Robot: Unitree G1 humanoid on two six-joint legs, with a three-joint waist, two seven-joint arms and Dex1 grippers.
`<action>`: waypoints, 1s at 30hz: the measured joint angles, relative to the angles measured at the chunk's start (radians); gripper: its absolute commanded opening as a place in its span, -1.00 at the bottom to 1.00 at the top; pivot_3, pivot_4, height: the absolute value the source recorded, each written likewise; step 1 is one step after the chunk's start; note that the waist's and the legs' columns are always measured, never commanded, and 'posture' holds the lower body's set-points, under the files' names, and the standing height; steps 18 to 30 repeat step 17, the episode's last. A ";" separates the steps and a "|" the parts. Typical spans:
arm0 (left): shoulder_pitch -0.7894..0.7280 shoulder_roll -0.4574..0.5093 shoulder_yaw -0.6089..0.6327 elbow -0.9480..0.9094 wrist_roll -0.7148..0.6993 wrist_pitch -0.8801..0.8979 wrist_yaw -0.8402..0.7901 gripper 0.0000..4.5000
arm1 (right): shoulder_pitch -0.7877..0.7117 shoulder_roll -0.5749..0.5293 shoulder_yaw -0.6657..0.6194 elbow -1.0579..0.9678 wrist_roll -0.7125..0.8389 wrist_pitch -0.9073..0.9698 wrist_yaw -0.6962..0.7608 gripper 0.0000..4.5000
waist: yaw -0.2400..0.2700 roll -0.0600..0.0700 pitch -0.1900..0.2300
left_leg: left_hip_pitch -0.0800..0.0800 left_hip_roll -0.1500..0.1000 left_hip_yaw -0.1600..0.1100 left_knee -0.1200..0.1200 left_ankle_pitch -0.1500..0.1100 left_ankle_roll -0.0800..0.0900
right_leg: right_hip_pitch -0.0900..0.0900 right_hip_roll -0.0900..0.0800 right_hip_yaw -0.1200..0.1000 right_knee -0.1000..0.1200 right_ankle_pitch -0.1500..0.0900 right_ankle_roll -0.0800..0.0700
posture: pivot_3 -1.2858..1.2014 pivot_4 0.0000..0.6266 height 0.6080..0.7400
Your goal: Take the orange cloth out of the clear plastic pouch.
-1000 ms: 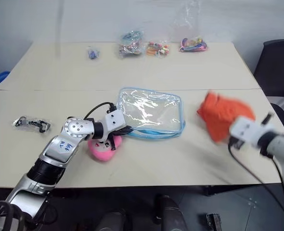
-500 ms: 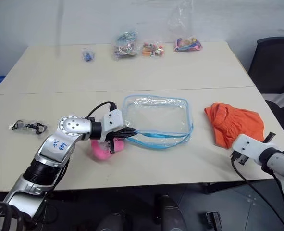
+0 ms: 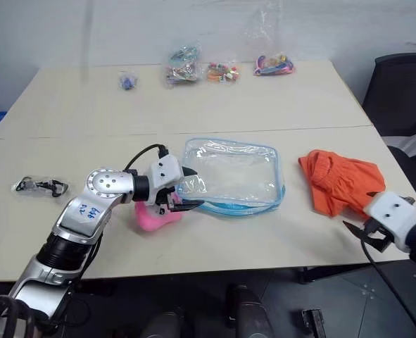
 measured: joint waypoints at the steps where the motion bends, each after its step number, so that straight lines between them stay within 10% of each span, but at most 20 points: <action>1: 0.004 0.018 0.024 -0.009 -0.031 0.009 -0.023 0.95 | 0.010 -0.003 -0.039 -0.016 0.037 0.042 0.025 1.00 | -0.001 0.000 0.000 | 0.000 0.000 0.000 0.000 0.000 0.000 | 0.000 0.000 0.000 0.000 0.000 0.000 | 0.03 -0.52 1.00; 8: 0.006 0.216 0.308 -0.064 -0.388 0.234 -0.230 0.95 | 0.156 -0.044 -0.295 -0.003 0.216 0.312 0.224 1.00 | 0.002 0.000 0.000 | 0.000 0.000 0.000 0.000 -0.001 0.001 | 0.000 0.001 0.000 -0.001 -0.001 0.000 | 0.03 -0.52 1.00; 16: -0.002 0.472 0.350 0.229 -0.355 0.091 -0.449 0.95 | 0.170 -0.054 -0.421 0.127 0.218 0.341 0.261 1.00 | -0.002 0.000 0.000 | 0.001 -0.001 0.001 0.000 -0.002 0.002 | 0.001 0.002 0.000 -0.003 -0.002 0.000 | 0.03 -0.52 1.00; 30: -0.009 0.481 0.343 0.263 -0.339 0.065 -0.466 0.95 | 0.164 -0.054 -0.422 0.127 0.220 0.347 0.261 1.00 | -0.002 0.000 0.000 | 0.001 -0.001 0.001 0.000 -0.002 0.002 | 0.001 0.002 0.000 -0.003 -0.002 0.000 | 0.03 -0.52 1.00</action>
